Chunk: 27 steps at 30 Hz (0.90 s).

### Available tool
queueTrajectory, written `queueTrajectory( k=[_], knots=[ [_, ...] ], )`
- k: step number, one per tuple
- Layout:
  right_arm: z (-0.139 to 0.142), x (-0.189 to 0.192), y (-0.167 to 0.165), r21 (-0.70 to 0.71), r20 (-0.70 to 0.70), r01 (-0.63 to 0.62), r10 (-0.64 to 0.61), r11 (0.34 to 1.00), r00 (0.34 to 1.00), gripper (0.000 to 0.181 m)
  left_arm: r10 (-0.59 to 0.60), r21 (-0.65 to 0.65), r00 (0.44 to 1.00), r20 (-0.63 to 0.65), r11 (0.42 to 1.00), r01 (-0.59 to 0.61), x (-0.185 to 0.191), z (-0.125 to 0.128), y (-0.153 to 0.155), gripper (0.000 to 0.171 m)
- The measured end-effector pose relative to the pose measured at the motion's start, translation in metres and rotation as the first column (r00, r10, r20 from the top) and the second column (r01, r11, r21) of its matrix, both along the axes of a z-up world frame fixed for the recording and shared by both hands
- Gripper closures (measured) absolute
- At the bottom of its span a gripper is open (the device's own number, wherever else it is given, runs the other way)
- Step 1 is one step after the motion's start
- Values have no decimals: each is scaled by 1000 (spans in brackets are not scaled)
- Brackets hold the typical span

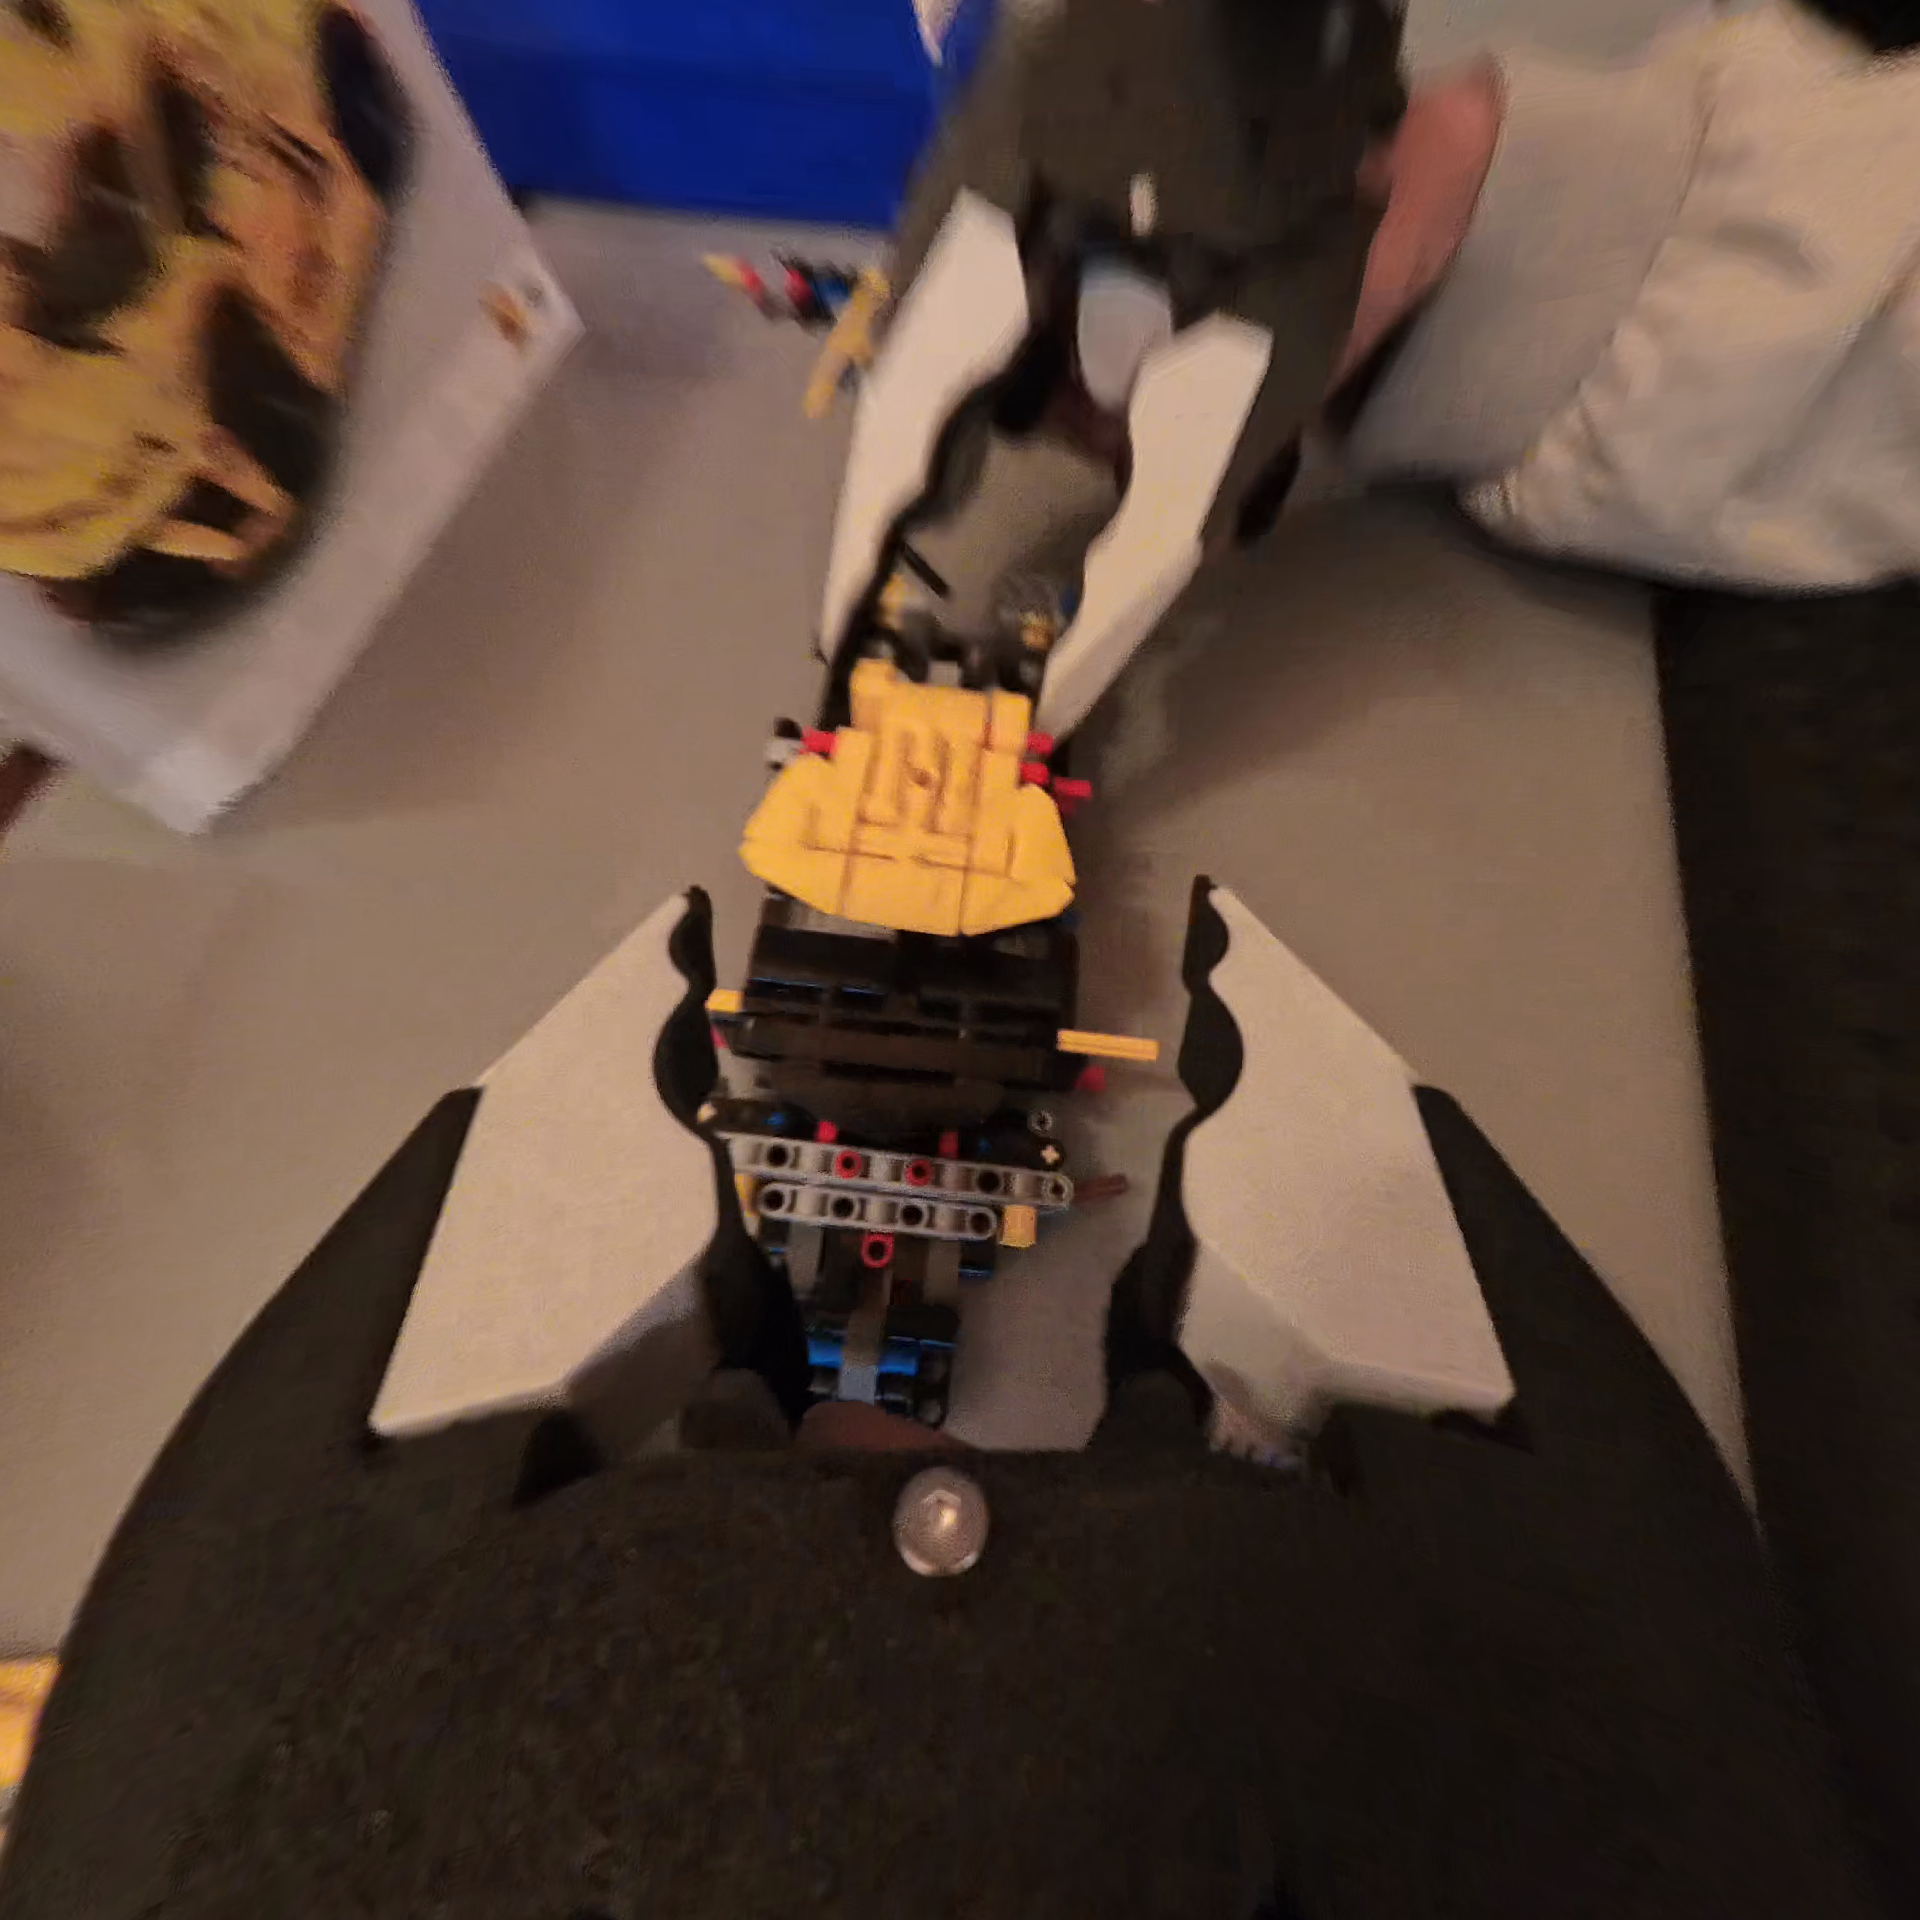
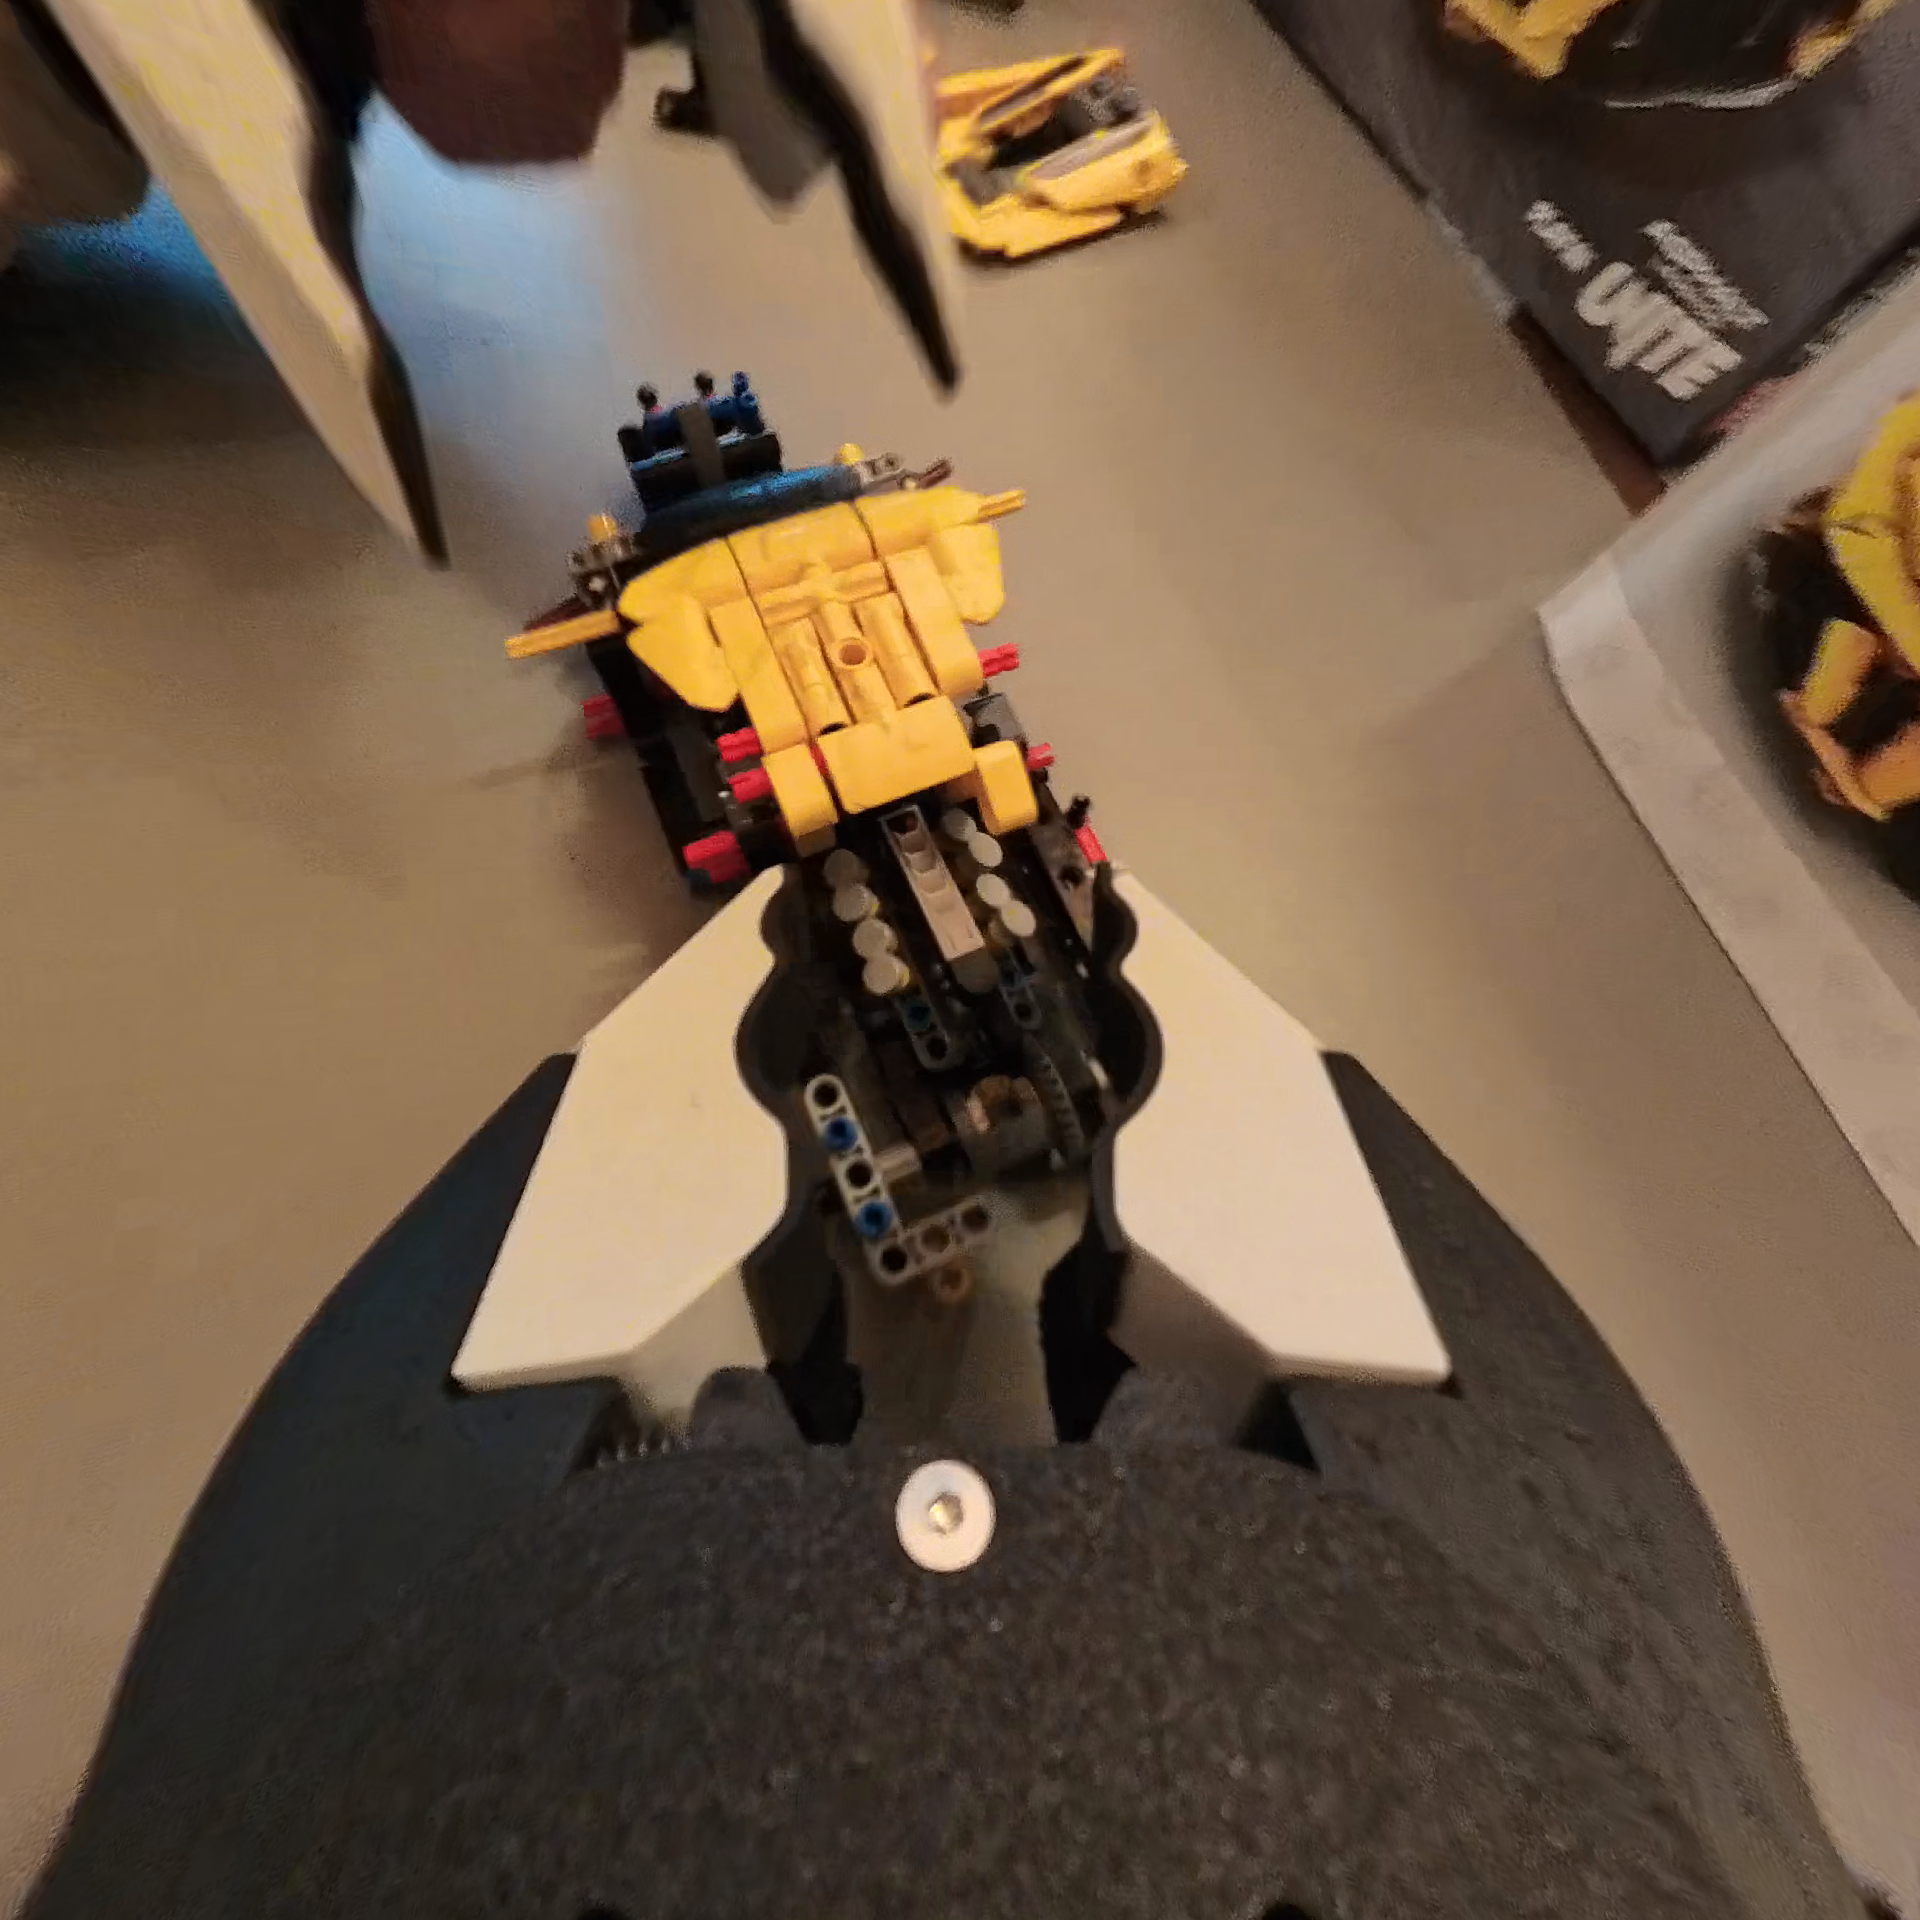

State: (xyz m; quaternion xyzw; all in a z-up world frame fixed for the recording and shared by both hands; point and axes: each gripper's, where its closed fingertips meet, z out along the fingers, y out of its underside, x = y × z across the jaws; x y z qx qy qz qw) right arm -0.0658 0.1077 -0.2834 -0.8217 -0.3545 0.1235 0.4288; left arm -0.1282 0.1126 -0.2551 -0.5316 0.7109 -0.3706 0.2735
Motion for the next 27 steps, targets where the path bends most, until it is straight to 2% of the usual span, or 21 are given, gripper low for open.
queueTrajectory(
  k=[3,6,7,9,13,14,19,23,27],
  knots=[
    [29,8,-13,10,-133,247,-243,969,961,135,-24,126,994,-111,991,38,17,-30,4,77],
    [15,1,-35,-84,-208,536,-541,840,815,144,-46,162,988,-149,984,71,35,-42,3,83],
    [9,-8,-41,-100,-235,585,-591,805,772,147,-50,144,986,-157,987,73,38,-42,0,85],
    [6,-14,-45,-38,-243,673,-660,739,711,151,-6,121,986,-169,992,27,42,-42,1,85],
    [3,-5,-39,92,-143,758,-745,646,652,155,136,141,977,-161,983,-113,46,-43,1,86],
    [6,-4,-37,108,-160,762,-745,639,647,162,149,157,976,-158,980,-124,46,-44,0,86],
    [-10,-9,-26,8,-173,737,-725,676,667,164,127,183,981,-146,978,-99,47,-46,-4,86],
    [-8,-7,-26,45,-140,742,-731,669,668,176,146,183,977,-154,976,-117,46,-47,-4,86],
    [-9,-6,-28,59,-91,725,-719,686,689,178,179,173,968,-175,974,-149,45,-49,-3,86]
  ],
)
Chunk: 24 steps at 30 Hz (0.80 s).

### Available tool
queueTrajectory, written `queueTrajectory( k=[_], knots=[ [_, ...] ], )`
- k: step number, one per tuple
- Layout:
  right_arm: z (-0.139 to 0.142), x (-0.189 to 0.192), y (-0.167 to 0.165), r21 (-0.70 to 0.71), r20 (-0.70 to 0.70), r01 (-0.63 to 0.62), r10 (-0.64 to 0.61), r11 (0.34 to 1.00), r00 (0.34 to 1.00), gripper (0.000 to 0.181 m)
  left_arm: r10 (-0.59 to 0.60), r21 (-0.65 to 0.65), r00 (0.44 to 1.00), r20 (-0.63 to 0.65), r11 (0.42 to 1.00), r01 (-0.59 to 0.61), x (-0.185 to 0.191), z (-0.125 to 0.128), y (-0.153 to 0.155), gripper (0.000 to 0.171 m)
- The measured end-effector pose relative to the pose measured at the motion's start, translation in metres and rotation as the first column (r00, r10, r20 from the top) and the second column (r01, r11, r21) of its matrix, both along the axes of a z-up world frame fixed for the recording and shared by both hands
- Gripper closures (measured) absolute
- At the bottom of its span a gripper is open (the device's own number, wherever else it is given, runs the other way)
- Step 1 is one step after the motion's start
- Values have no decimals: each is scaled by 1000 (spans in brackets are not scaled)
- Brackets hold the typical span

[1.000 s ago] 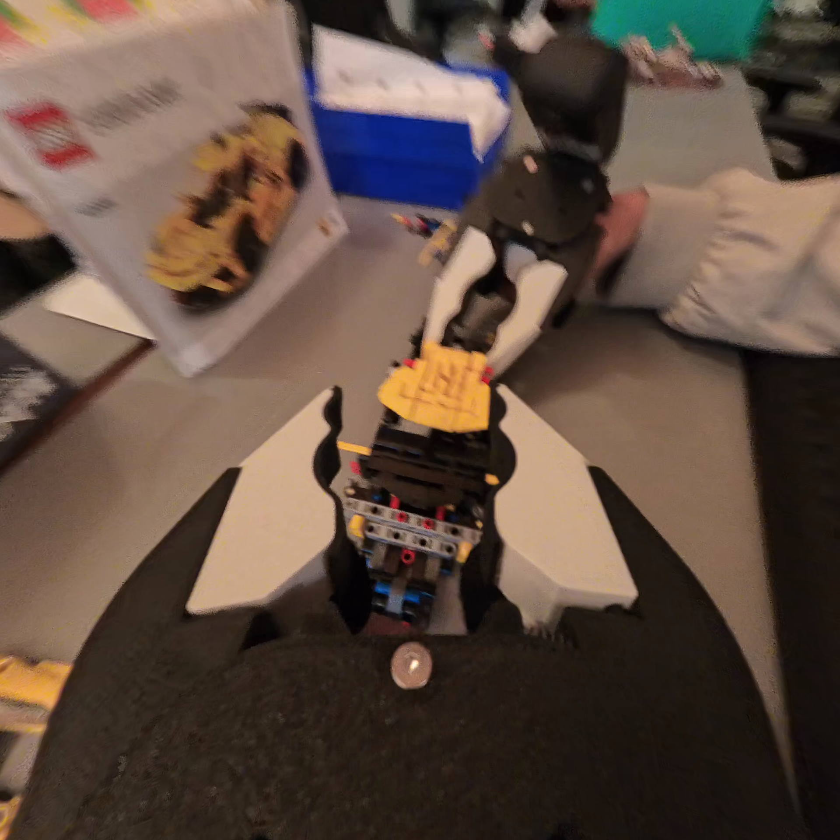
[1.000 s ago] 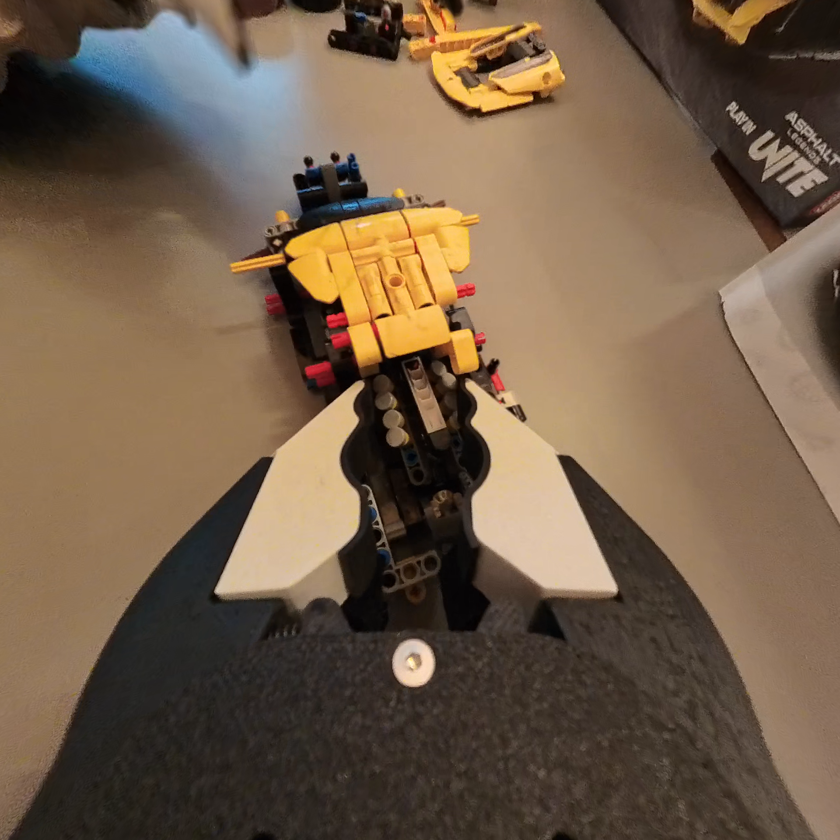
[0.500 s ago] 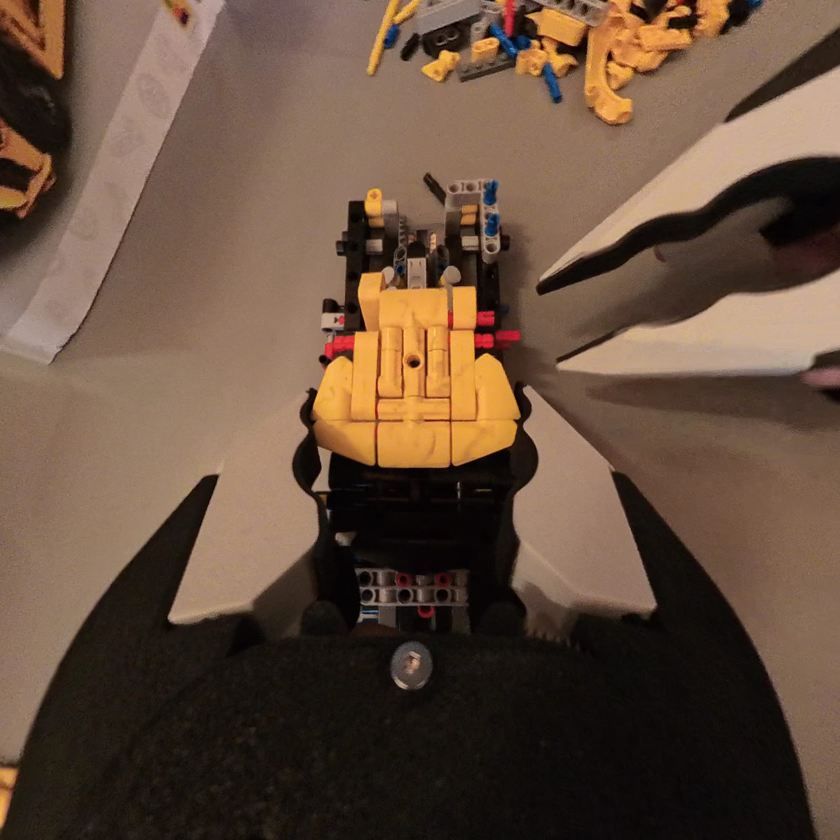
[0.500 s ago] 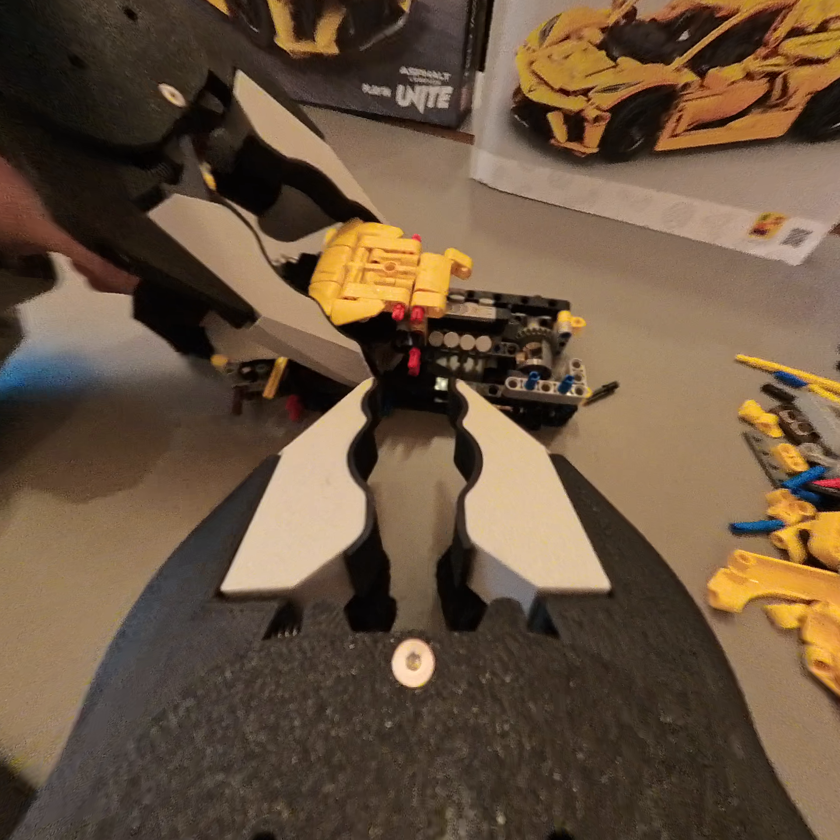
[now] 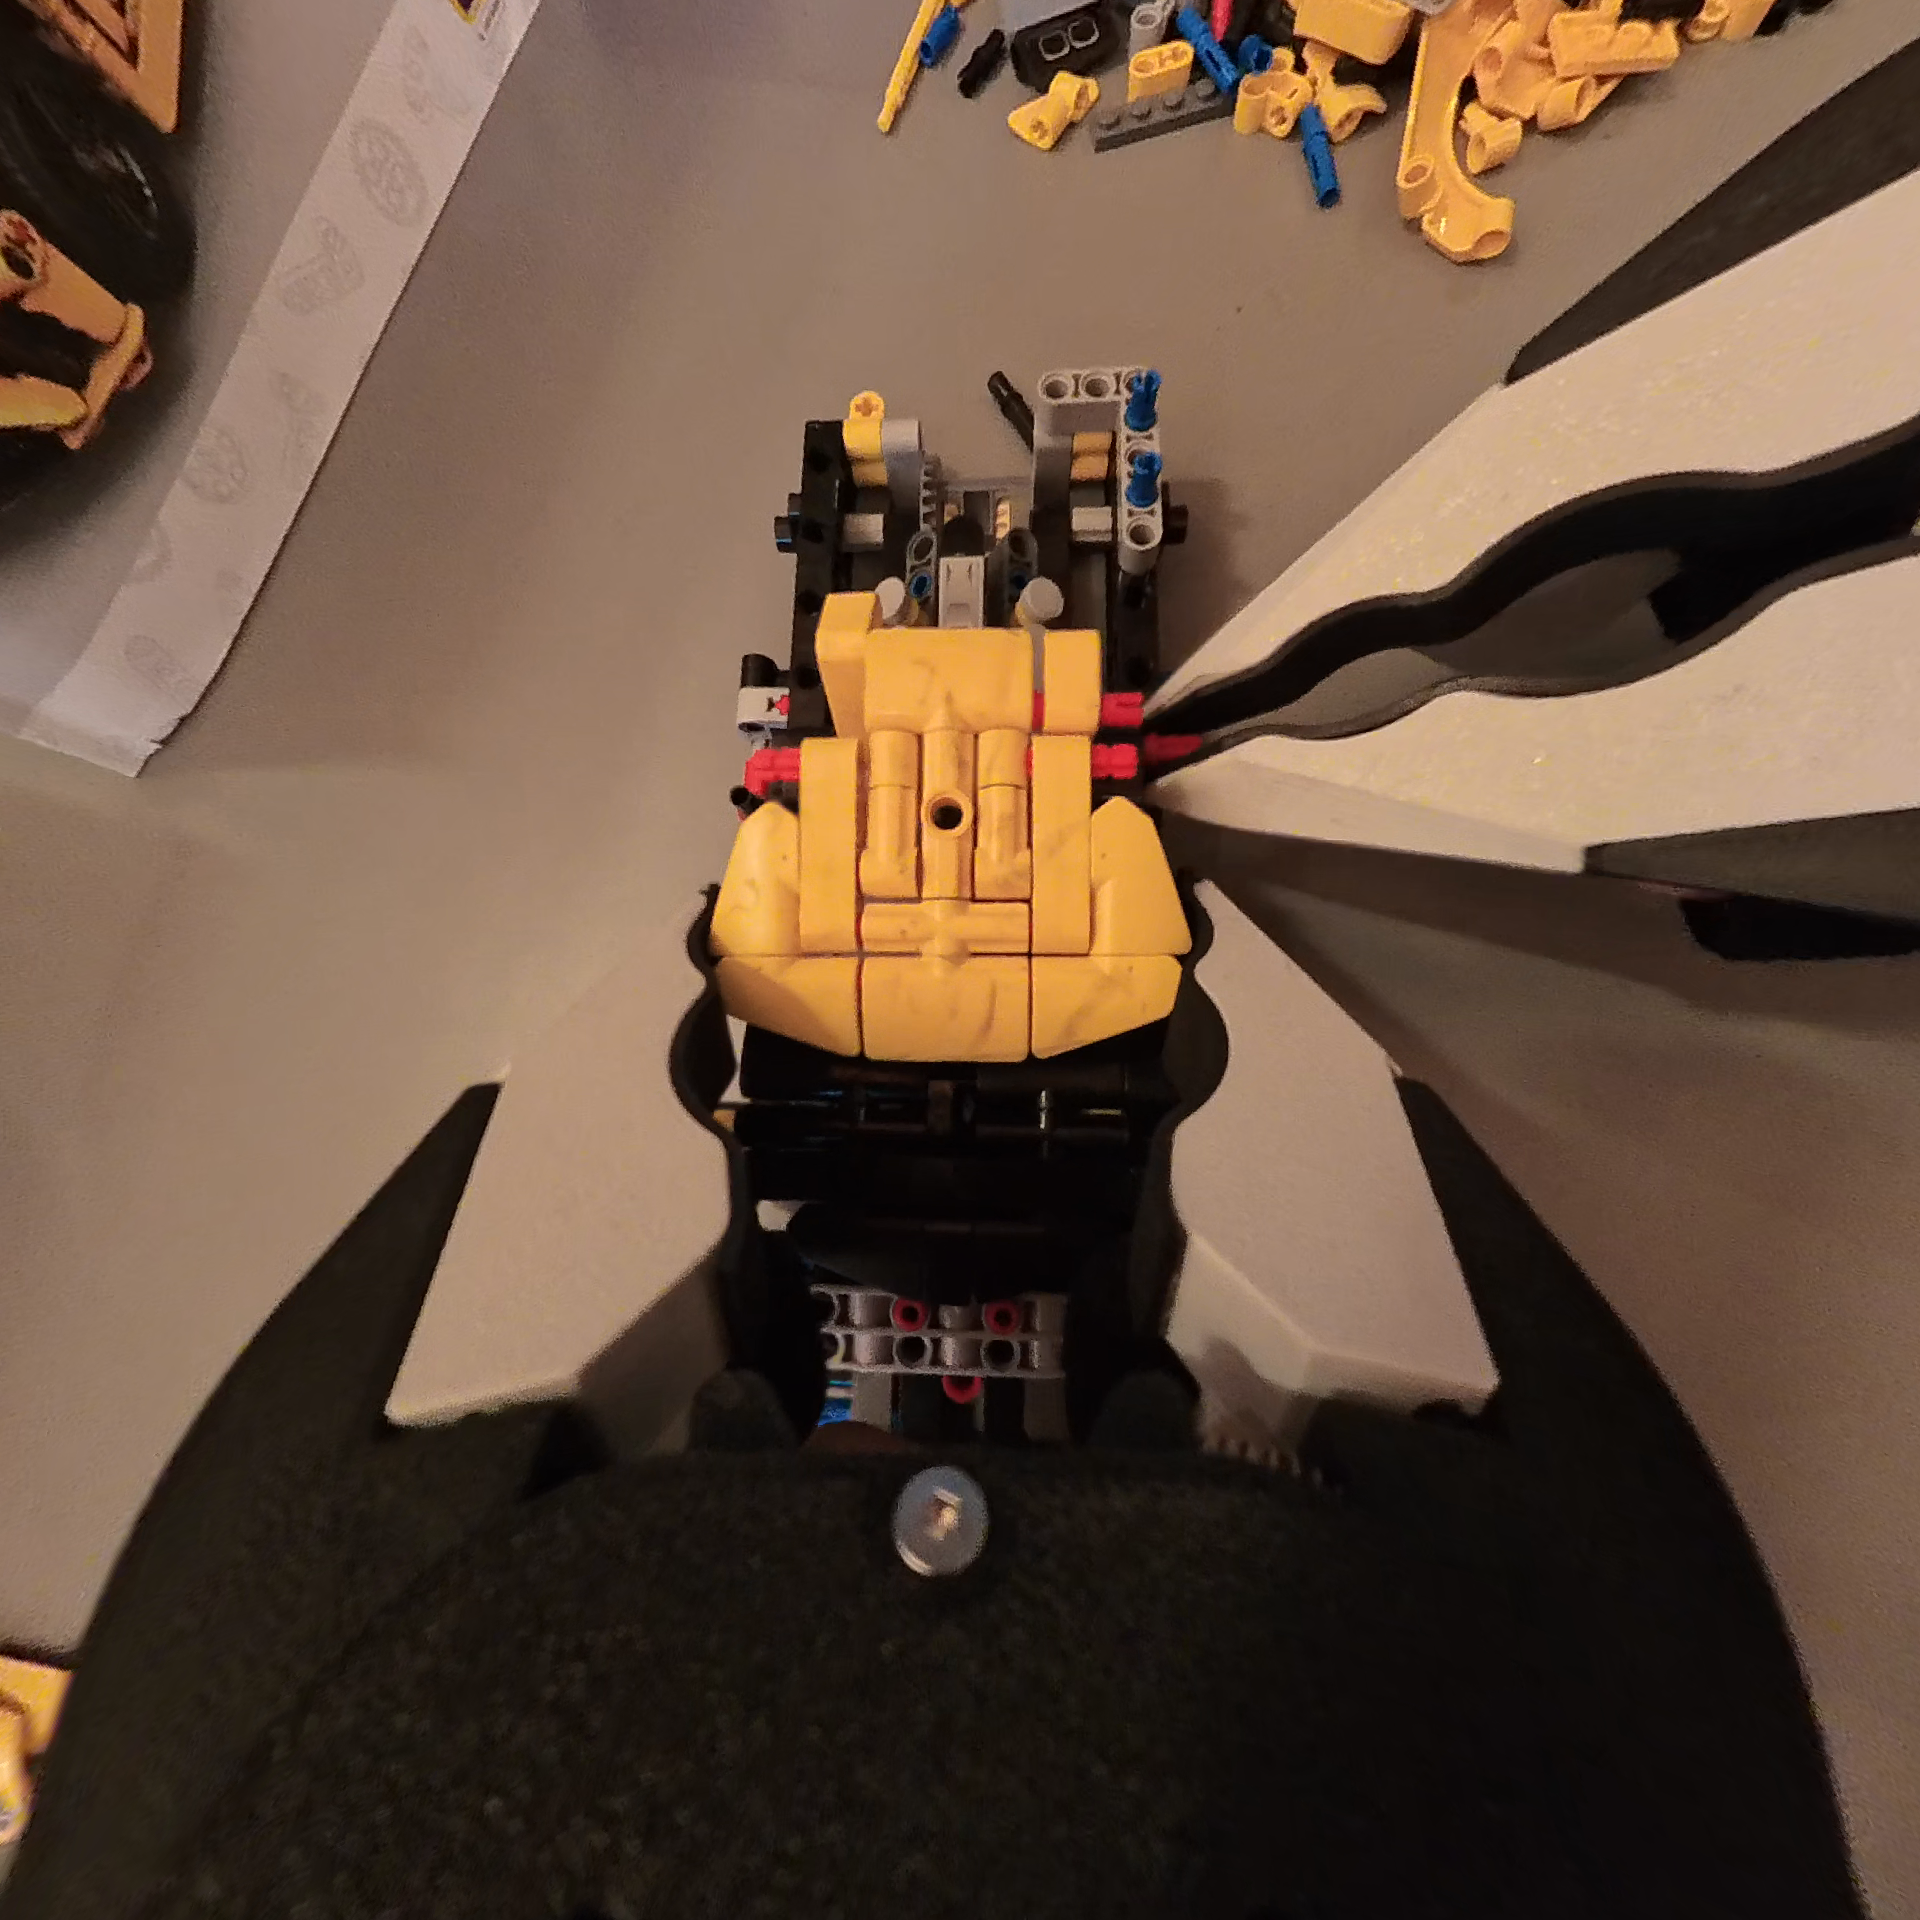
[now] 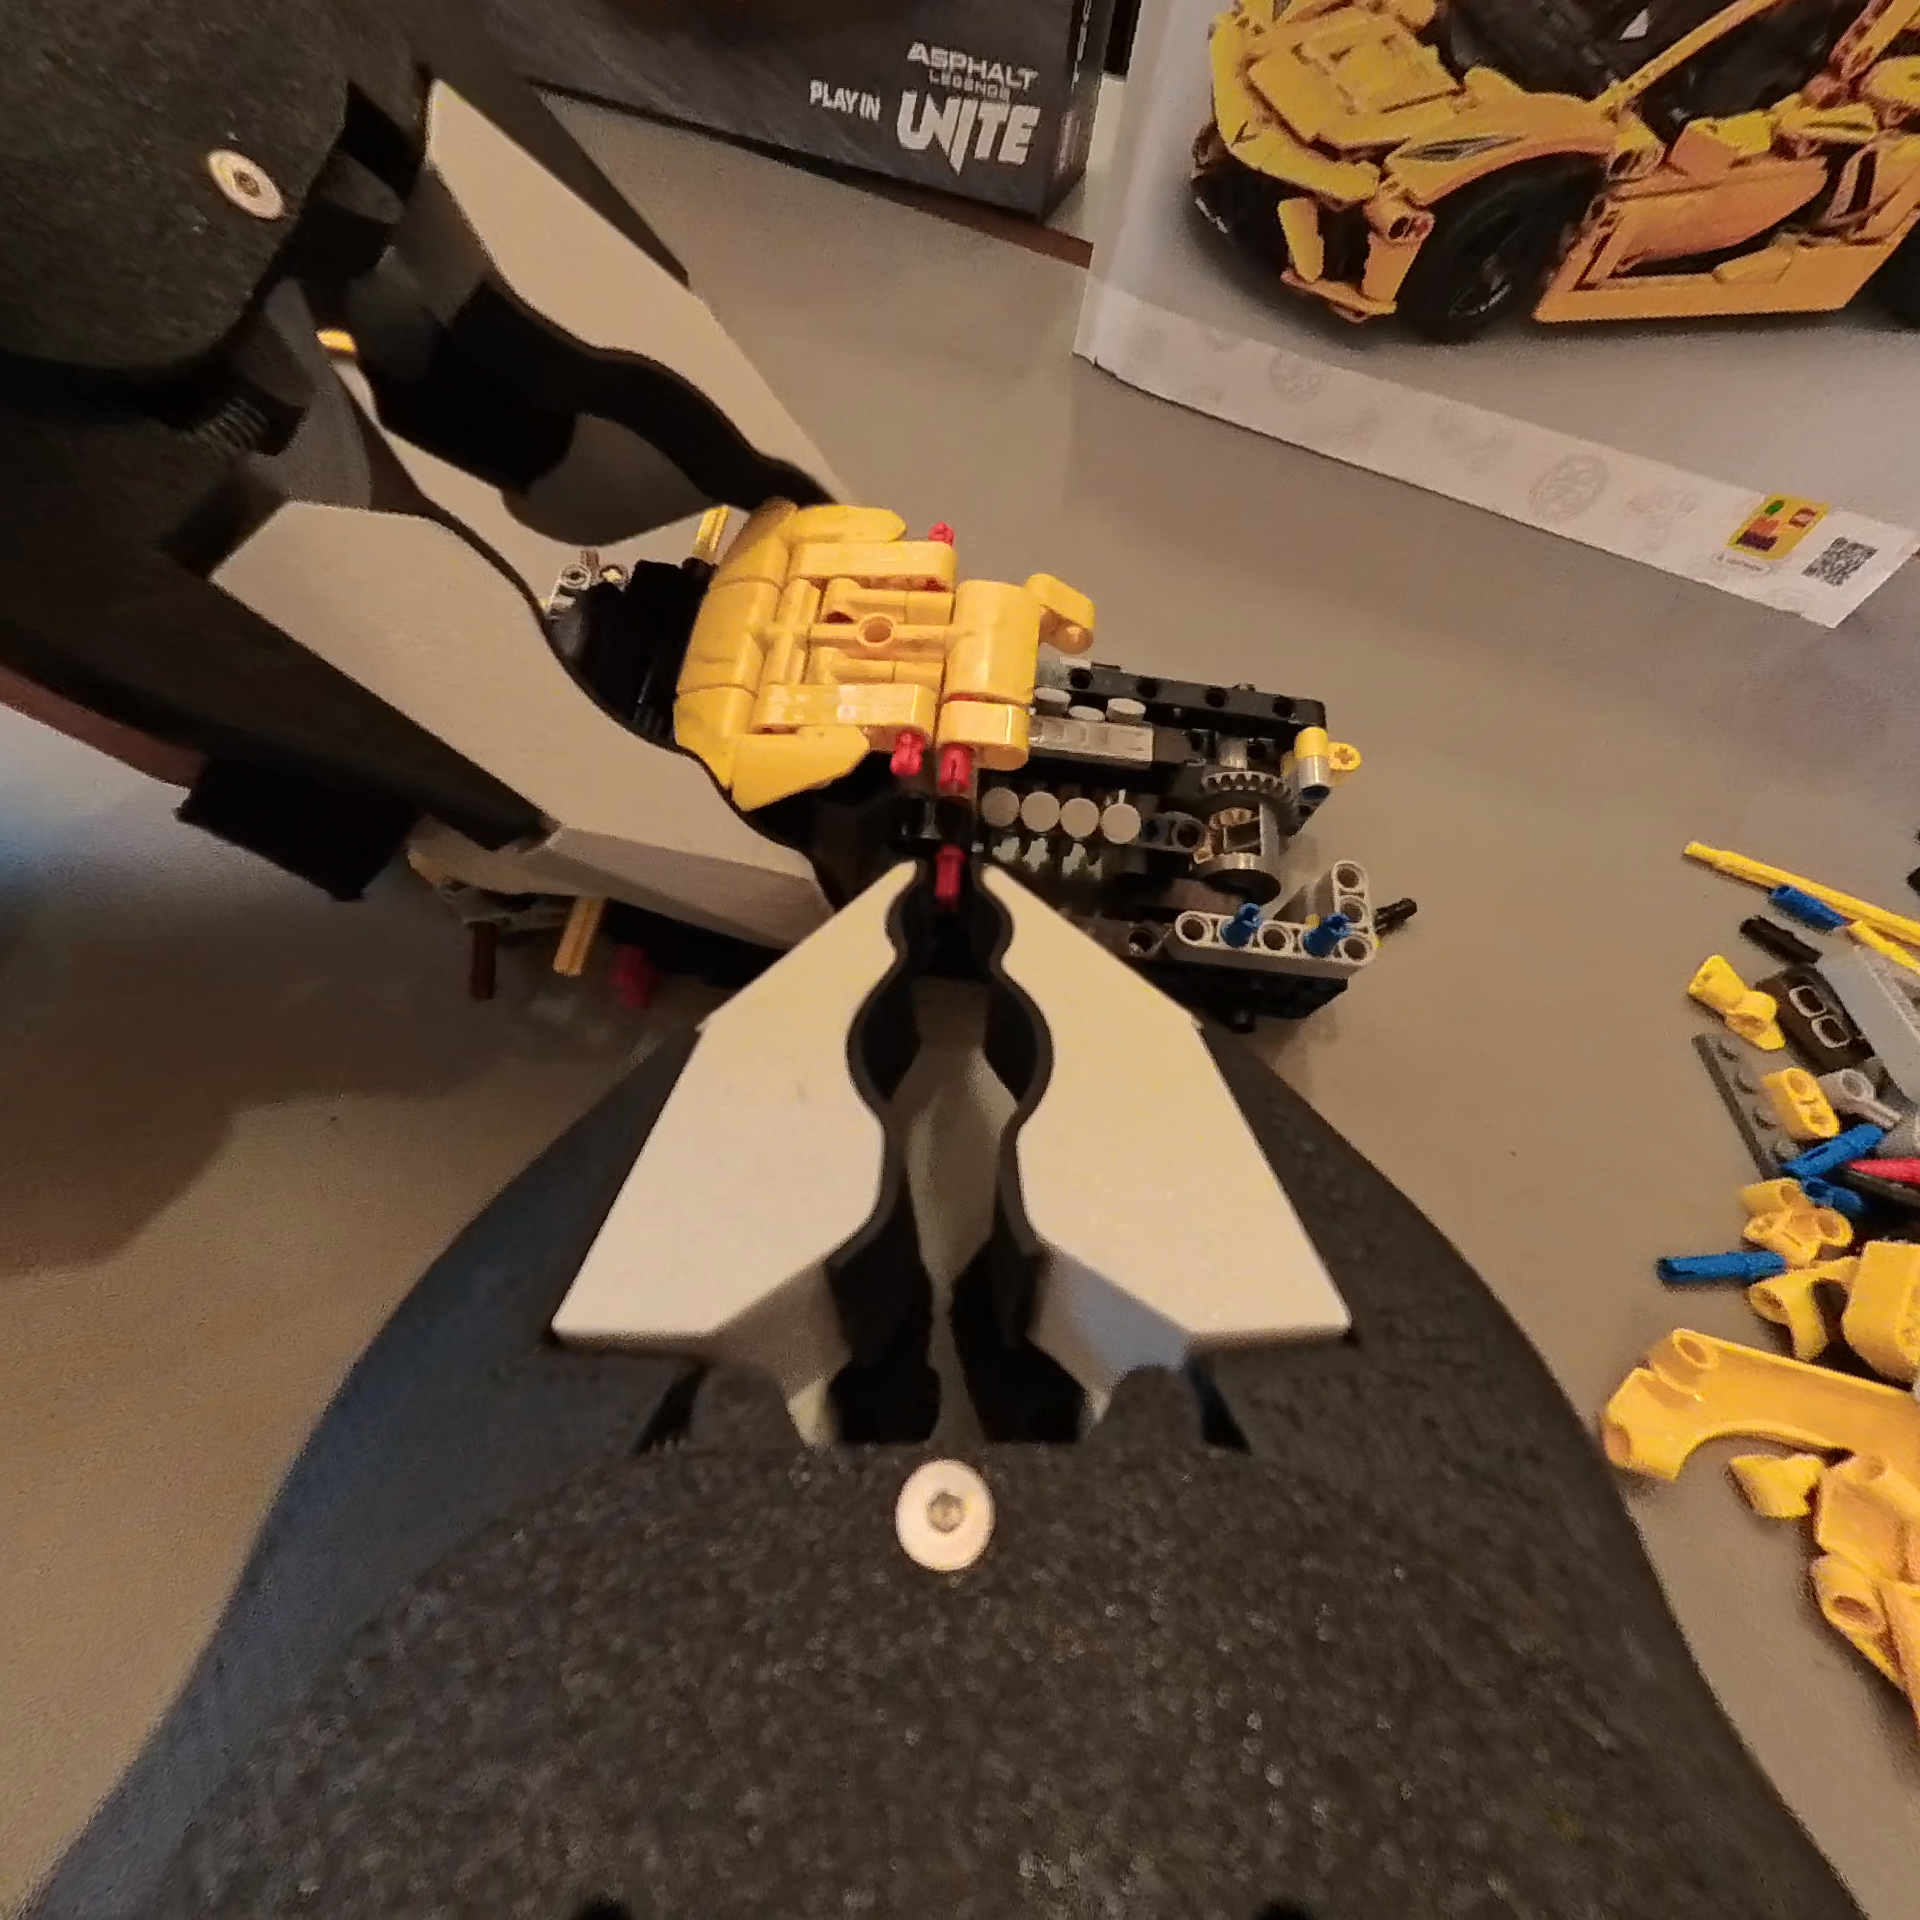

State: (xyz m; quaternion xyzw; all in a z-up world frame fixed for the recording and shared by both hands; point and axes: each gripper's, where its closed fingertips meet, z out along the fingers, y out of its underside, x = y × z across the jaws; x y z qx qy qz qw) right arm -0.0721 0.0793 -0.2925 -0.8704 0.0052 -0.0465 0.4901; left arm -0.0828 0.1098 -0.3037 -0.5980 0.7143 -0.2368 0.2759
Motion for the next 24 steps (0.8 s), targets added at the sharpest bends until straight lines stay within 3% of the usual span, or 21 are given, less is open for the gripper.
queueTrajectory(
  k=[9,11,15,24],
  knots=[
    [-2,4,-17,-31,-71,49,-51,998,996,179,13,-47,1000,-8,999,-14,4,-2,-12,88],
    [-2,5,-21,-42,-65,67,-70,997,995,179,-2,-72,1000,-15,997,1,4,-2,-19,99],
    [-2,7,-28,-44,-93,83,-87,996,992,179,-27,-62,1000,-10,998,27,7,-2,-25,99],
    [-2,12,-39,-61,-44,153,-156,986,987,179,-10,-78,1000,-13,997,9,12,-3,-36,98]
  ],
)
